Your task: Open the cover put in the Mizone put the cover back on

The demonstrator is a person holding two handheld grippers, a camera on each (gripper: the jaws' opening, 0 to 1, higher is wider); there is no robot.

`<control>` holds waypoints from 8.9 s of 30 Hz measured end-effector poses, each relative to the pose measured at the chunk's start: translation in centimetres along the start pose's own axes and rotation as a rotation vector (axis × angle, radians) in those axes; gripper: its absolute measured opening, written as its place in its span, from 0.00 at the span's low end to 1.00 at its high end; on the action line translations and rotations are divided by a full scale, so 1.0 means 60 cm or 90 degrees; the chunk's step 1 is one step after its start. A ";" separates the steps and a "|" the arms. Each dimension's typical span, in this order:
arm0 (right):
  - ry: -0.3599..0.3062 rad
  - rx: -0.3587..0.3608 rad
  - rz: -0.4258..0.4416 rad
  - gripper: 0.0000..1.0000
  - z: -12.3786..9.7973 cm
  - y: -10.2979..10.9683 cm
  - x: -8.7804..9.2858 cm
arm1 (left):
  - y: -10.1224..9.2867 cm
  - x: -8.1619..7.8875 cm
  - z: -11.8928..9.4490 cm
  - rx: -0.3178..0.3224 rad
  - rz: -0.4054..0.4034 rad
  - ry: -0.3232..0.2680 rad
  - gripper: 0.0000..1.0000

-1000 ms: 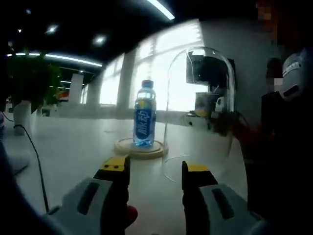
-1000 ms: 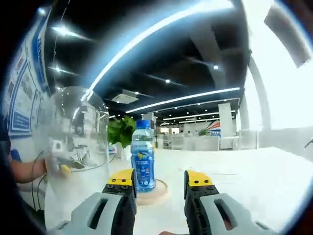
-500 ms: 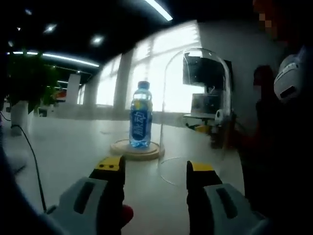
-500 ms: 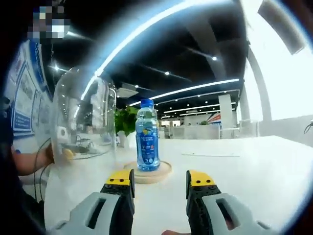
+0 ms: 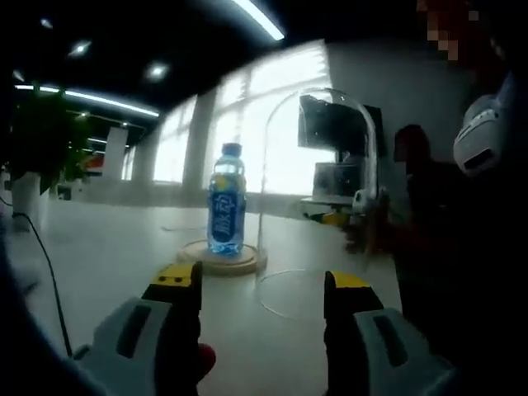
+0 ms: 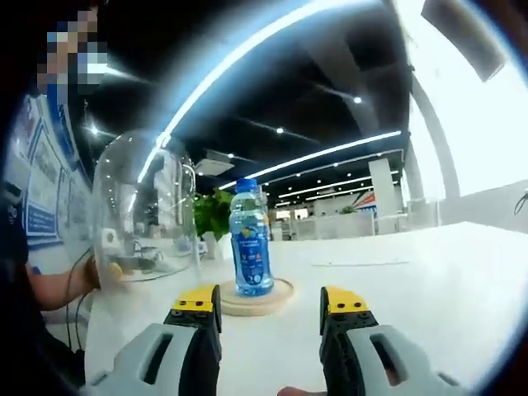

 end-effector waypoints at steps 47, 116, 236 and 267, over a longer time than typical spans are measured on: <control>0.023 -0.281 0.058 0.65 0.021 0.092 -0.005 | -0.016 -0.019 0.036 0.074 -0.067 -0.033 0.71; 0.080 -0.469 0.094 0.90 0.145 0.159 0.013 | -0.029 -0.016 0.168 0.268 -0.090 0.048 0.78; -0.042 -0.523 0.016 0.90 0.367 0.090 -0.294 | 0.010 -0.332 0.375 0.228 0.083 0.056 0.80; 0.010 -0.498 0.054 0.90 0.412 0.039 -0.166 | 0.110 -0.220 0.387 0.212 0.021 0.091 0.82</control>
Point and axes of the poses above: the point that each gripper's makers call its tool centre point, and the gripper's own axes: z roughly forward along the fingers, y roughly to its left, x roughly out of its underside, the point moved 10 cm from there along -z, roughly backward along the fingers, and after that the axes turned 14 degrees about -y, right-handed, at the moved point
